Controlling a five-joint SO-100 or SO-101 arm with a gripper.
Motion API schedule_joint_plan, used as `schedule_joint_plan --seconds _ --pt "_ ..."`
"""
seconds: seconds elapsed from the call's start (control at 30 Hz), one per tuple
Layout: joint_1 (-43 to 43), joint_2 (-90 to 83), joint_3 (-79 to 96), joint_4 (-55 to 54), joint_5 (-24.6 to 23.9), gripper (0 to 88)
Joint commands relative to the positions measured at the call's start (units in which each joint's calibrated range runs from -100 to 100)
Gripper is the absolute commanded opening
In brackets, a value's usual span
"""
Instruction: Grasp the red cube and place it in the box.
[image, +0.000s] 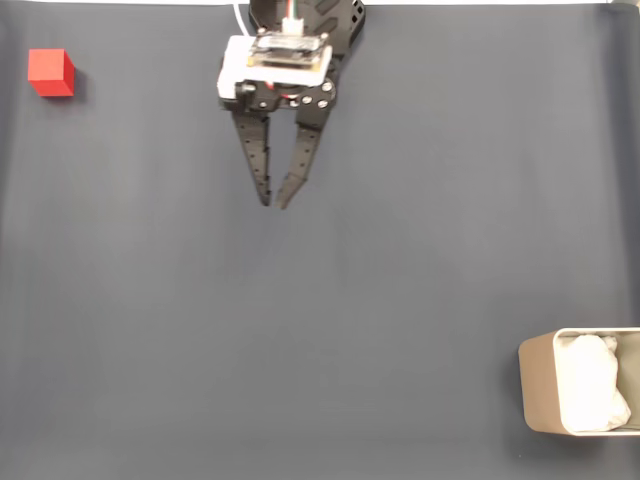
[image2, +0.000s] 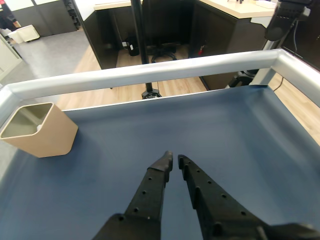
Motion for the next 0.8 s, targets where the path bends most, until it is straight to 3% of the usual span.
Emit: schedule_joint_plan --seconds 0.0,0.77 --pt "3.19 2.18 -5.37 1.27 -0.15 1.1" --pt "23.71 10.41 -22.07 14.63 -0.88 1.6"
